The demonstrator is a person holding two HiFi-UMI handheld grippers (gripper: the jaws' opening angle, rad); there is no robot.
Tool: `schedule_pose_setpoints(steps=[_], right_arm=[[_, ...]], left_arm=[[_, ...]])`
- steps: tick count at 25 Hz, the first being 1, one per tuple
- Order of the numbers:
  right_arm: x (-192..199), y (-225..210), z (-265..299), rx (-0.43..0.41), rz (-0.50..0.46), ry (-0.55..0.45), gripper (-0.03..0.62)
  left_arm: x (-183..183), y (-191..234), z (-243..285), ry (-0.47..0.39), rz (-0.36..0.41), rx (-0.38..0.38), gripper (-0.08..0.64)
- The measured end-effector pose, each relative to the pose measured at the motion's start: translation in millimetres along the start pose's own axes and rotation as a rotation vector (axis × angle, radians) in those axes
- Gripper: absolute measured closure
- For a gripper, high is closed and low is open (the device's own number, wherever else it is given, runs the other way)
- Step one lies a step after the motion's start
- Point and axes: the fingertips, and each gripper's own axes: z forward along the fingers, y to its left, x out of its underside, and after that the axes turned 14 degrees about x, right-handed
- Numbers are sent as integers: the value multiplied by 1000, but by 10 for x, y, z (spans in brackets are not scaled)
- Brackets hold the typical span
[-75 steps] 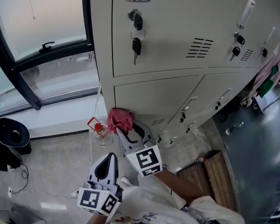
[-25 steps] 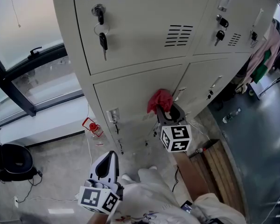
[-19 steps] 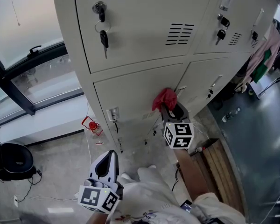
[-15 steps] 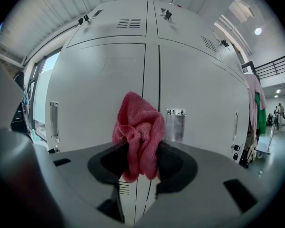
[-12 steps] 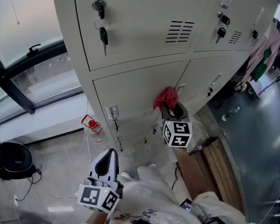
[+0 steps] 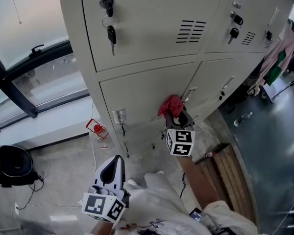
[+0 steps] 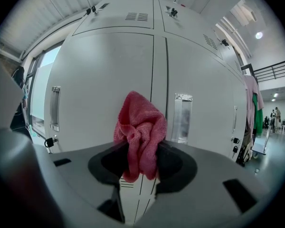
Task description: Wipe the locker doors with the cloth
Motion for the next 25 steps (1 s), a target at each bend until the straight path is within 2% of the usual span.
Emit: schedule_pose_setpoints(steps=[6,25], right_arm=[[42,204,-57,-27,-6,2,431],[3,1116,-398,-205,-50,-34,430]], left_arm=[[1,-9,7,0,-1,11,557],[13,-4,-78,-12,-15,-6,557]])
